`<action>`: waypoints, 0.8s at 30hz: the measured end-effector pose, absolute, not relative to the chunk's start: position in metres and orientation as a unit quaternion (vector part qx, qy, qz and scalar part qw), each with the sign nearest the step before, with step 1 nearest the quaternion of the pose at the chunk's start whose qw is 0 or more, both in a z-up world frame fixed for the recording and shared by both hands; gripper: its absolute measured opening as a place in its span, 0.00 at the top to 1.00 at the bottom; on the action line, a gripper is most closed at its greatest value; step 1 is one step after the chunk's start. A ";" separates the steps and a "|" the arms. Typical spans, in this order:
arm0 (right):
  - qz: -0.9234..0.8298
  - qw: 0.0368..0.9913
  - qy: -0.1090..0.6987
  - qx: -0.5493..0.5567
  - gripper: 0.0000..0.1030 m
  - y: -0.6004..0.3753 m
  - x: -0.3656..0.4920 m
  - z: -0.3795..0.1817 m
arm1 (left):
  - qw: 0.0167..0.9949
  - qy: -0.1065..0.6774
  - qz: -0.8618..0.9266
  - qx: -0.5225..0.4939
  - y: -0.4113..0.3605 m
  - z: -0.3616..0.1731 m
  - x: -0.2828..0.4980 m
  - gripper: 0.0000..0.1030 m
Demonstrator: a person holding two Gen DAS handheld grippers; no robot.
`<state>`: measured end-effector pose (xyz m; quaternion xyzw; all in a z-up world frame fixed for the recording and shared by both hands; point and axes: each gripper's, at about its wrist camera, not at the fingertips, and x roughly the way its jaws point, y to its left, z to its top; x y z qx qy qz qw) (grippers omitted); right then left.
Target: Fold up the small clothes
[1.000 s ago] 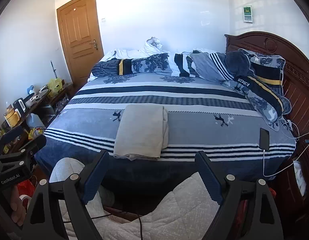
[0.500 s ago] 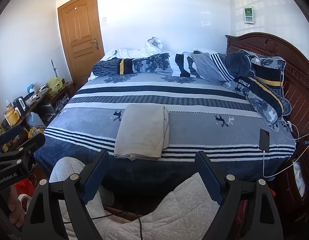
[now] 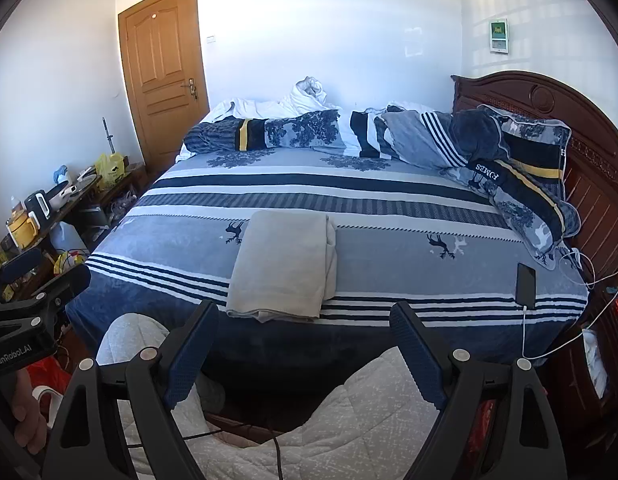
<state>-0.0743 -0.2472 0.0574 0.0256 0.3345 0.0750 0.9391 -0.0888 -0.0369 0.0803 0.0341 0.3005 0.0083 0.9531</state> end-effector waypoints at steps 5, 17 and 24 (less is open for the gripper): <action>0.074 0.939 0.335 0.025 0.12 -0.246 -0.075 0.057 | 0.953 0.300 0.006 0.037 -0.042 0.079 -0.090 0.00; 0.071 0.941 0.331 0.020 0.13 -0.246 -0.075 0.057 | 0.948 0.315 -0.005 0.034 -0.045 0.077 -0.086 0.00; 0.074 0.940 0.333 0.018 0.13 -0.247 -0.074 0.057 | 0.948 0.316 -0.006 0.036 -0.047 0.076 -0.087 0.00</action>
